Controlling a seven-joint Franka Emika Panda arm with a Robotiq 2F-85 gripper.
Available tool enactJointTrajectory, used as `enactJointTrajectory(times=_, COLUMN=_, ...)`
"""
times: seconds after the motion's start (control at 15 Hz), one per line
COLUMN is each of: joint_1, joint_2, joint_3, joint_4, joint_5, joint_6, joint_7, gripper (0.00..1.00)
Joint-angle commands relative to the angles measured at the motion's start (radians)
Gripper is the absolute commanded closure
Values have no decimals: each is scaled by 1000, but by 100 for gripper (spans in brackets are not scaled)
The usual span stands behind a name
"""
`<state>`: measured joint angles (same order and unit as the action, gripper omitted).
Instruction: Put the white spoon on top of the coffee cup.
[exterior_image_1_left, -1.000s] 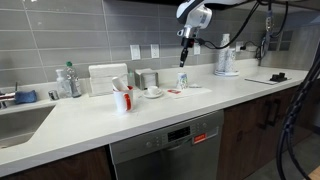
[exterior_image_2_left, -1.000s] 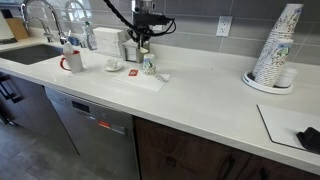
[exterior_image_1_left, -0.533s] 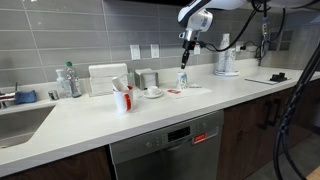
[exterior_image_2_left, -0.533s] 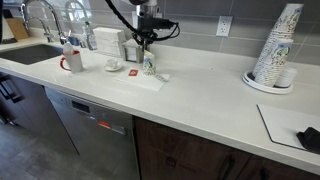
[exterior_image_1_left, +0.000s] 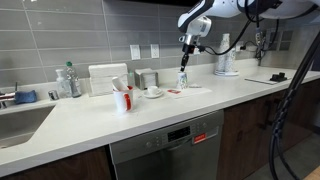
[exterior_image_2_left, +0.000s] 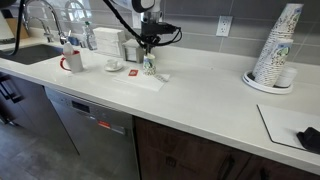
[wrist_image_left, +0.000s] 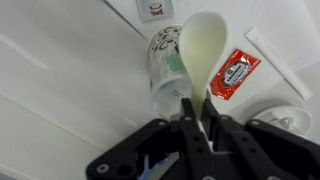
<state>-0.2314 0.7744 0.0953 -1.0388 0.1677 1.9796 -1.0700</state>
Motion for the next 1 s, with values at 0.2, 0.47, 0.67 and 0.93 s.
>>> enactJointTrajectory(times=0.2, joint_1=-5, joint_2=81, joint_3=10, joint_4=103, joint_5=9, joint_6=-4, joint_7=-9, gripper=97)
enactJointTrajectory(times=0.47, joint_1=-1, joint_2=103, joint_3=11, joint_4=133, joint_5=6, joint_6=-10, joint_7=-11, gripper=97)
enactJointTrajectory(times=0.67, joint_1=0, joint_2=113, joint_3=10, joint_4=149, joint_5=3, joint_6=-20, joint_7=-12, gripper=97)
enactJointTrajectory(times=0.93, joint_1=1, joint_2=120, joint_3=10, joint_4=162, joint_5=1, joint_6=-27, joint_7=-14, gripper=97)
